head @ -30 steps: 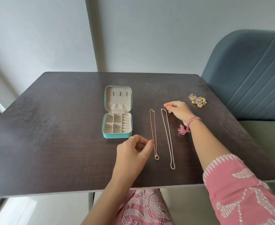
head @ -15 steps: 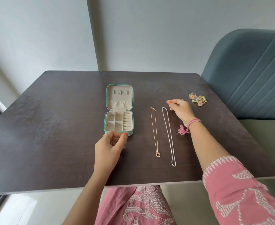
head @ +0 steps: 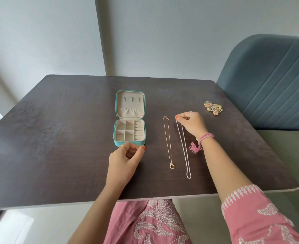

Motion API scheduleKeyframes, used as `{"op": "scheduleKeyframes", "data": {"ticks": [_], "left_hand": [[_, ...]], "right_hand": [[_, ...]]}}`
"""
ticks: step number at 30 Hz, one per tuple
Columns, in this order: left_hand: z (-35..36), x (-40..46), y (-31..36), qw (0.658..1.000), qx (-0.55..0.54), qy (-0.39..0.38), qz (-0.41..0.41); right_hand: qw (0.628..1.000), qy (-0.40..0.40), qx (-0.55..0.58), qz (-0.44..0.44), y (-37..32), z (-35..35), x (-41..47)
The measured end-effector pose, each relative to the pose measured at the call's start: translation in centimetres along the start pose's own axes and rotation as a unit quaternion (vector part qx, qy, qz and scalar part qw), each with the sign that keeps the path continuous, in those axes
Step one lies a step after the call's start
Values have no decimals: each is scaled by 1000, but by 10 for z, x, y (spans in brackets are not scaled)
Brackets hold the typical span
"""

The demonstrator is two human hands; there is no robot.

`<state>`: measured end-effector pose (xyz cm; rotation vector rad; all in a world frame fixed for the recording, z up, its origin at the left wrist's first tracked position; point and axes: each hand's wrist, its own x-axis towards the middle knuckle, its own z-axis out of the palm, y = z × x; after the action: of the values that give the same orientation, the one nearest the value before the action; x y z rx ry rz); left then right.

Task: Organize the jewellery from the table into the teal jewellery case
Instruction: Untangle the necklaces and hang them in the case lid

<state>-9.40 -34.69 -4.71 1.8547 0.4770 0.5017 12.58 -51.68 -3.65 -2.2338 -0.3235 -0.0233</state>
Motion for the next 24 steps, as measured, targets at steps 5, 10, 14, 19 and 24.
{"op": "scheduleKeyframes", "data": {"ticks": [5, 10, 14, 19, 24], "left_hand": [[0, 1, -1, 1000, -9, 1, -2], [-1, 1, -2, 1000, -12, -4, 2], [-2, 1, -2, 1000, -16, -5, 2], [-2, 1, -1, 1000, -27, -4, -1], [-10, 5, 2, 991, -129, -13, -27]], "right_hand": [[986, -5, -166, 3, -26, 10, 4], [972, -26, -232, 16, -40, 19, 12], [964, -36, -262, 11, -47, 22, 15], [945, -72, -319, -12, -41, 24, 16], [967, -76, -238, -50, -59, 6, 5]]}}
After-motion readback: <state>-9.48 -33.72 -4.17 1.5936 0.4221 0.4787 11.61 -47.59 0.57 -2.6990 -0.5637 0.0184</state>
